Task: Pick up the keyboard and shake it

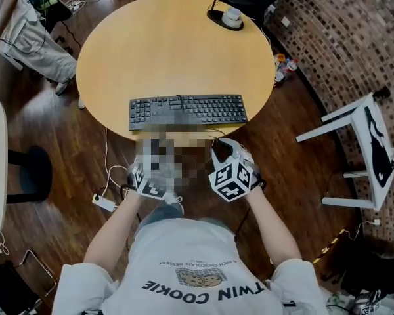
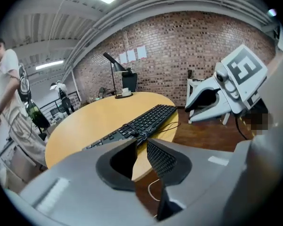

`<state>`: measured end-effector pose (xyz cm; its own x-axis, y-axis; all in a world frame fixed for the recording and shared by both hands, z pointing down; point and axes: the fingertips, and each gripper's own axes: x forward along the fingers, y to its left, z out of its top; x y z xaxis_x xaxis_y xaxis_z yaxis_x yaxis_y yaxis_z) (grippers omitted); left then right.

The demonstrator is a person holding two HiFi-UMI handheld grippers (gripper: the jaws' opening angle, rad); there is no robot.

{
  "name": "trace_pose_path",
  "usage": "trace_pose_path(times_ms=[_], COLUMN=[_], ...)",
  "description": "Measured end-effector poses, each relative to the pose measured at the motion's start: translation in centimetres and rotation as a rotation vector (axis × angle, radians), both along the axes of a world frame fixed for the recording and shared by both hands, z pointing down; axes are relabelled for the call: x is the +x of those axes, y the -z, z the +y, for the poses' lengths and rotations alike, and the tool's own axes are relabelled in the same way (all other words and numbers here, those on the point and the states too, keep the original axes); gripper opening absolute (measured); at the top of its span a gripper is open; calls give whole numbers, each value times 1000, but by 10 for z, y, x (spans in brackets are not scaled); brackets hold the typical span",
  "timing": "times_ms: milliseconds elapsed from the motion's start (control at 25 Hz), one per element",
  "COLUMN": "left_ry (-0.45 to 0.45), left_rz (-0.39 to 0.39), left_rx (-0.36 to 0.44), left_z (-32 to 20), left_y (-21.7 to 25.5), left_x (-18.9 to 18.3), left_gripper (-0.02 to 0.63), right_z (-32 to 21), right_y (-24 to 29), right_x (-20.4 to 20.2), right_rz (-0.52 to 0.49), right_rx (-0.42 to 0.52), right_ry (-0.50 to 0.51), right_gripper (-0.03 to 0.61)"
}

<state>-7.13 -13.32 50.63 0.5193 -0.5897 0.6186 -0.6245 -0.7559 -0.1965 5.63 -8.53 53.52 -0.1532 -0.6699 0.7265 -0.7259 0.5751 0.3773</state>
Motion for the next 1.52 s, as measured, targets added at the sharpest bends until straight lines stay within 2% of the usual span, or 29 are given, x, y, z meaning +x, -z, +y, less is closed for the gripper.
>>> trace_pose_path(times_ms=[160, 240, 400, 520, 720, 800, 1000, 1040, 1120, 1360, 1520], left_ry=[-132, -199, -307, -359, -413, -417, -425, -429, -437, -455, -471], left_rz=[-175, -258, -402, -488, -593, -624, -679, -695, -716, -735, -725], left_rx=[90, 111, 136, 127, 151, 151, 187, 195, 202, 174, 102], left_z=[-29, -40, -52, -59, -73, -78, -83, -83, -82, -84, -87], left_y=[-21, -35, -61, -81, -101, -104, -106, -105, -105, -107, -104], left_x=[-5, -7, -10, -11, -8, -7, -4, -4, -4, -3, -2], left_gripper=[136, 172, 198, 221, 221, 221, 212, 192, 184, 175, 175], right_z=[-29, -42, -59, -72, -88, -93, -98, -99, -98, -103, -106], right_y=[-18, -28, -48, -65, -89, -92, -84, -82, -81, -83, -81], right_x=[19, 29, 45, 50, 64, 66, 62, 61, 59, 59, 62], right_rz=[191, 266, 391, 462, 533, 563, 729, 756, 791, 770, 727], right_rx=[-3, -10, -45, -62, -92, -79, 26, 39, 47, 36, 28], right_ry=[58, 81, 138, 194, 251, 277, 366, 380, 393, 394, 415], right_gripper=[104, 114, 141, 160, 170, 172, 172, 172, 148, 121, 120])
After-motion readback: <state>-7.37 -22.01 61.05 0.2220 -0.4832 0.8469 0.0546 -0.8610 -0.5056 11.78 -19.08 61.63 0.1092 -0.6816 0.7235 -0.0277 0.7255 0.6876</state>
